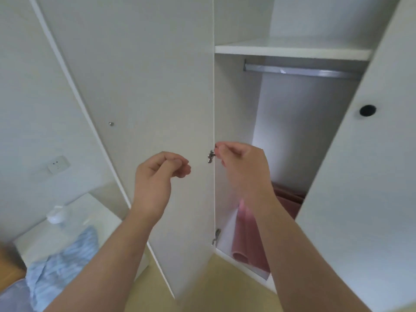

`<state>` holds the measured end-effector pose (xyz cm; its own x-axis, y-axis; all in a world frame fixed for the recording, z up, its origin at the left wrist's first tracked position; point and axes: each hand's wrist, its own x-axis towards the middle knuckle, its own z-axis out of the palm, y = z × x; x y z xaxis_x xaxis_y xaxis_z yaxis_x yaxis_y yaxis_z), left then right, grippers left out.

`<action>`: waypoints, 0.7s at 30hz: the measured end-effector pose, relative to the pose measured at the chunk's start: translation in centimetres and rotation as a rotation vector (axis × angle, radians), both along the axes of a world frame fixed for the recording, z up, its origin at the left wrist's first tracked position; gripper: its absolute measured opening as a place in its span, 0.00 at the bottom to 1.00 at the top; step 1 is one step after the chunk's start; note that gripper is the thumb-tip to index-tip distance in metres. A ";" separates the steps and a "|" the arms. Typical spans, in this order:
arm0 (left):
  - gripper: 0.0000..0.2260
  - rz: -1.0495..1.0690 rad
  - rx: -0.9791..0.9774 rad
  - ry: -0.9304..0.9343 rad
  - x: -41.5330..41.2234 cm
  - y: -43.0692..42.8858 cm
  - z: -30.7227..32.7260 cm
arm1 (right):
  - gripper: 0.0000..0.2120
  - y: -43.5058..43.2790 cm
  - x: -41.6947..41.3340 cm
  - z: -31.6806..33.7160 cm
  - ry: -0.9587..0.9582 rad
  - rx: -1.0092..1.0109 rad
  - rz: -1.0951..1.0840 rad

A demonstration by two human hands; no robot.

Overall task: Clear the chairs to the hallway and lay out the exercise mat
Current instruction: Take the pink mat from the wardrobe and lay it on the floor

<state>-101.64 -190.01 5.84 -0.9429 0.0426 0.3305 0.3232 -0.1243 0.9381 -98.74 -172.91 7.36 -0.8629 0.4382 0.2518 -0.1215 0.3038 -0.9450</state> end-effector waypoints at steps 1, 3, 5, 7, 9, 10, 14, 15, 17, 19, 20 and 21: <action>0.10 -0.027 0.008 -0.026 0.0 1.1 -0.3 | 0.09 1.3 0.5 -0.1 -0.005 0.004 -0.048; 0.09 -0.083 0.013 -0.064 0.1 4.0 -0.6 | 0.07 4.2 2.0 -0.2 -0.025 -0.021 -0.132; 0.10 -0.187 0.000 -0.096 0.7 8.7 -0.8 | 0.07 8.6 4.2 -0.8 -0.013 -0.048 -0.229; 0.15 -0.213 0.002 -0.109 0.7 10.6 -0.8 | 0.09 10.3 5.0 -1.1 -0.017 -0.057 -0.251; 0.16 -0.259 0.012 -0.121 0.7 12.7 -0.6 | 0.08 11.8 5.7 -1.4 -0.018 -0.093 -0.288; 0.15 -0.300 0.004 -0.132 0.8 14.7 -0.5 | 0.07 13.0 6.3 -1.4 -0.008 -0.115 -0.326; 0.11 -0.388 -0.025 -0.164 0.6 20.3 0.3 | 0.09 16.6 7.5 -1.7 0.011 -0.107 -0.456; 0.11 -0.421 -0.030 -0.164 0.1 21.6 0.5 | 0.10 17.5 7.6 -1.5 0.014 -0.100 -0.494; 0.10 -0.481 -0.047 -0.148 -1.1 24.0 0.8 | 0.10 19.1 7.6 -1.0 0.028 -0.096 -0.574; 0.09 -0.518 -0.043 -0.147 -2.5 26.0 1.3 | 0.10 20.5 7.4 -0.3 0.052 -0.079 -0.648; 0.08 -0.546 -0.041 -0.157 -3.3 27.0 1.5 | 0.11 21.1 7.1 0.1 0.061 -0.060 -0.689; 0.09 -0.573 -0.040 -0.162 -4.1 28.0 1.6 | 0.11 21.7 6.6 0.5 0.071 -0.043 -0.714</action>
